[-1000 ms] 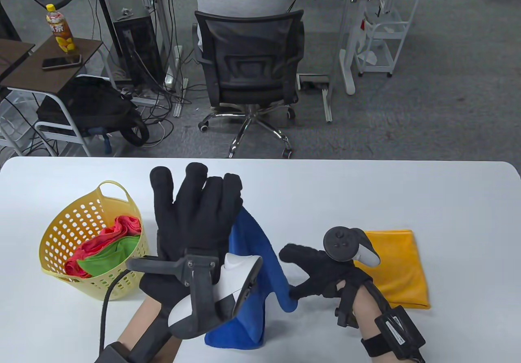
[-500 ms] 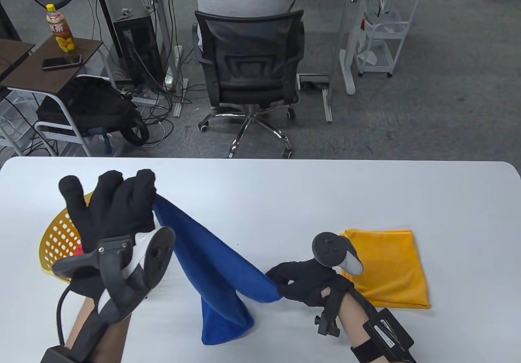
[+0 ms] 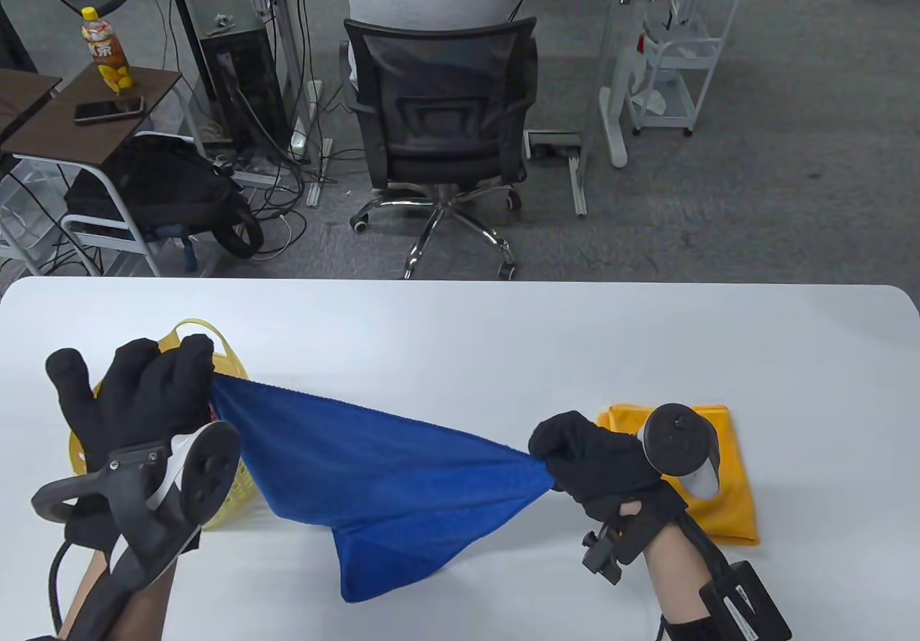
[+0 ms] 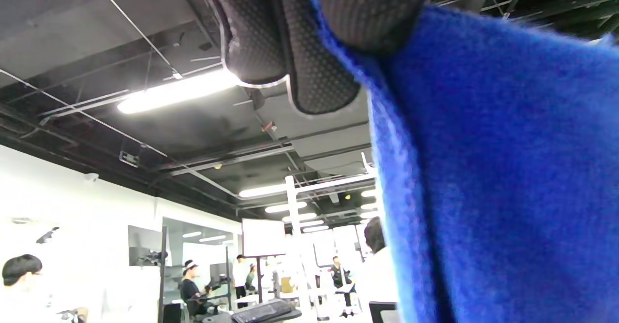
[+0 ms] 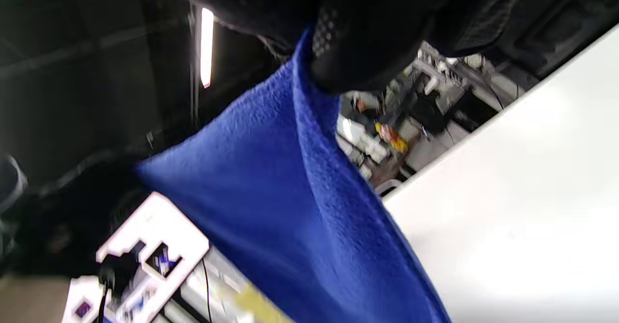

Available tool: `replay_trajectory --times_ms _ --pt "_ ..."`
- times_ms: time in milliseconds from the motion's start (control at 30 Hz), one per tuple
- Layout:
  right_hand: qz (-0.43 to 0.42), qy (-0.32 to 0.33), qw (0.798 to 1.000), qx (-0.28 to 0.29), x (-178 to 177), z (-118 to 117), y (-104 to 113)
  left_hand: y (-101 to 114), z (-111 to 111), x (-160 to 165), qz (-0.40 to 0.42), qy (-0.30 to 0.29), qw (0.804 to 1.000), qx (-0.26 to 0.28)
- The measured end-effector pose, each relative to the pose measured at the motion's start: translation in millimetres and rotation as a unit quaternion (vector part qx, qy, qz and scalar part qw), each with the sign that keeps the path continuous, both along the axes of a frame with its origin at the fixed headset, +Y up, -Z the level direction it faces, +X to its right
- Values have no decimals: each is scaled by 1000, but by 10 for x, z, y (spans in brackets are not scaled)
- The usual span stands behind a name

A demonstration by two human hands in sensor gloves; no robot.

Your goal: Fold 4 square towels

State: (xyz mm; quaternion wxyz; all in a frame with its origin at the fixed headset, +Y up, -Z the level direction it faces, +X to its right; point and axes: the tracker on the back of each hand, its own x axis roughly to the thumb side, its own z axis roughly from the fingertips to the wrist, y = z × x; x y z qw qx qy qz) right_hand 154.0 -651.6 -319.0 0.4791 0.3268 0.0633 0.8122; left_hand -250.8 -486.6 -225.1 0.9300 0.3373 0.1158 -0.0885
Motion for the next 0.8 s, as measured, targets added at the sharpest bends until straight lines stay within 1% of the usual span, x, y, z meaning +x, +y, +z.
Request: replay_trajectory --times_ms 67,100,133,167,200,267,300,367,467,600,633,667,700,733,767,800 --pt "18 -12 1000 11 -72 57 -28 8 27 54 -8 -6 1000 2" --pt "59 -10 998 8 -113 76 -46 18 46 82 -12 -8 1000 4" --pt "100 4 995 -12 -129 84 -66 29 59 99 -17 -10 1000 5" --pt "122 10 992 -22 -132 108 -99 39 71 108 -21 -9 1000 5" --pt "124 22 992 -28 -141 107 -129 49 84 111 -24 -8 1000 5" --pt "150 60 984 -79 -135 154 -183 54 99 101 -28 -4 1000 5" --pt "144 61 985 -79 -138 181 -190 50 102 94 -29 -2 1000 5" --pt "123 72 988 -61 -142 253 -176 25 96 74 -29 4 1000 -3" --pt "77 94 992 -29 -124 359 -97 -20 63 29 -33 23 999 -15" --pt "-4 131 991 -24 -44 476 50 -53 27 -67 -33 44 998 -19" --pt "-16 129 991 -24 -43 503 76 -58 21 -87 -32 47 998 -20" --pt "-20 126 992 -22 -44 541 108 -65 13 -108 -32 50 998 -22" --pt "-18 147 989 -21 -55 567 131 -72 6 -132 -32 55 998 -24" --pt "-20 161 986 -35 -67 616 160 -77 1 -158 -32 59 997 -25" --pt "-18 147 988 -44 -80 655 183 -80 -4 -182 -30 61 997 -24" --pt "3 156 987 -34 -95 676 210 -80 -11 -206 -26 63 997 -24"
